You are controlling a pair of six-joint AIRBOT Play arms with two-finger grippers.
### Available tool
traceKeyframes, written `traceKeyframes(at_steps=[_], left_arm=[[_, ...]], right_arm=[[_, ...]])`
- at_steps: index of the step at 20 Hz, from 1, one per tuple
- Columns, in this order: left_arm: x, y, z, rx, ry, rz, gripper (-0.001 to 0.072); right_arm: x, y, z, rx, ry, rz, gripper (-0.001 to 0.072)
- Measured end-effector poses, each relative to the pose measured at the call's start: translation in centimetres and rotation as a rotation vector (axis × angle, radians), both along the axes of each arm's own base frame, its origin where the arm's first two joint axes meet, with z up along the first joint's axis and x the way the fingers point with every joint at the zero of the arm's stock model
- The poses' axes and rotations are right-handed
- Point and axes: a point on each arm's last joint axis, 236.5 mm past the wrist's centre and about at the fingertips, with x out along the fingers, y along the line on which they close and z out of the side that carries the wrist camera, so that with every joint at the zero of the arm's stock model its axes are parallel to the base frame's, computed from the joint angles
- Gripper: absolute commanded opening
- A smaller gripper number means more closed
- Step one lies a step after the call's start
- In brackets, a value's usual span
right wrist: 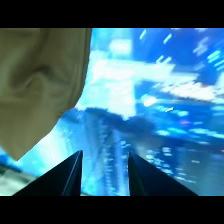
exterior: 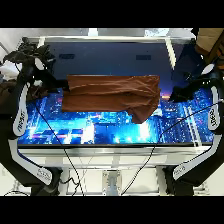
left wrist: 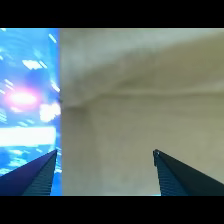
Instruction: Fold the shirts.
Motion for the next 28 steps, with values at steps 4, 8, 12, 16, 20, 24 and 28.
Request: traceKeyframes(at_steps=[4,8,12,16,20,24,28], left_arm=[[-2.1,-0.4,-2.0,-0.030,0.036,0.022,0.0683],[-2.4,-1.4,-2.2,-0.080,0.032,0.038,0.0683],[-2.5,-2.2,-2.2,-0.115,0.032,0.036,0.0683],[-2.6,-2.5,-2.1,-0.131,0.034,0.034,0.0683],[-2.9,-2.5,-2.2,-0.127,0.046,0.026,0.0683],[-3.5,-2.0,-2.5,-0.102,0.068,0.014,0.0683],[-5.0,-1.8,-3.1,-0.092,0.127,0.005,0.0684]], right_arm=[[-1.2,3.5,-2.3,0.162,0.013,-0.049,0.0343],[-1.5,6.2,-3.8,0.253,0.010,-0.100,0.0343],[-2.8,9.4,-5.2,0.303,0.042,-0.092,0.0343],[-2.6,12.9,-6.0,0.335,0.007,-0.066,0.0023],[-1.6,14.9,-5.0,0.361,-0.082,-0.024,0.0026],[-0.6,14.1,-2.1,0.340,-0.171,-0.020,0.0026],[-0.6,11.2,1.0,0.291,-0.226,-0.053,0.0026]])
